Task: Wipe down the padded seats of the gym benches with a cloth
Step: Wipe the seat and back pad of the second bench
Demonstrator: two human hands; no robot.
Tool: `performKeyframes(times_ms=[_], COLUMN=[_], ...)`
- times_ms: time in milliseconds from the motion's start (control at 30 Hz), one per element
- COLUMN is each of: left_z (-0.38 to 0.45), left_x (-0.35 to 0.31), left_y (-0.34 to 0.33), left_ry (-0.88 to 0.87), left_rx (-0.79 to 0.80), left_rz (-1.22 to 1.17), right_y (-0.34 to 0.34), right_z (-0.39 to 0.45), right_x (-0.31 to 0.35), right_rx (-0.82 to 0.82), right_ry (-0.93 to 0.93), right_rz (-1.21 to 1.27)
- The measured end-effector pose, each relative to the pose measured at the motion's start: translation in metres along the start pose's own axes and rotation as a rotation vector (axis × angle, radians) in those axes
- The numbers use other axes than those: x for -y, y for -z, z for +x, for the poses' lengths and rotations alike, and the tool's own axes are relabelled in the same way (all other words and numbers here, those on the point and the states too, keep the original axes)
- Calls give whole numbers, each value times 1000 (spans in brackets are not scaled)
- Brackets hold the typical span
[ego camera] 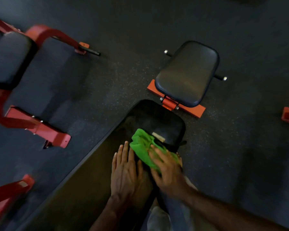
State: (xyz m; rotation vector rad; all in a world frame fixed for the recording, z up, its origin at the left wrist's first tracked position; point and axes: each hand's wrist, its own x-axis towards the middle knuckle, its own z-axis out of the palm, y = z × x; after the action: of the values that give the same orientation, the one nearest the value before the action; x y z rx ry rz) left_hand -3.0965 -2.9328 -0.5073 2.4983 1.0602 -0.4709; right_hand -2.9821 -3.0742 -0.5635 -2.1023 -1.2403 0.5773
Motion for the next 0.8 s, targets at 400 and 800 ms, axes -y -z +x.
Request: performKeyframes(times_ms=[400, 800], left_z=[-132, -243], left_x=[63, 96], left_y=[37, 48], left_ry=[64, 129], left_rx=[-67, -253], left_rz=[-55, -136], right_y=[1, -31], right_z=[-35, -65], right_x=[90, 188], right_rx=[35, 132], right_ry=[29, -228], right_rz=[-54, -50])
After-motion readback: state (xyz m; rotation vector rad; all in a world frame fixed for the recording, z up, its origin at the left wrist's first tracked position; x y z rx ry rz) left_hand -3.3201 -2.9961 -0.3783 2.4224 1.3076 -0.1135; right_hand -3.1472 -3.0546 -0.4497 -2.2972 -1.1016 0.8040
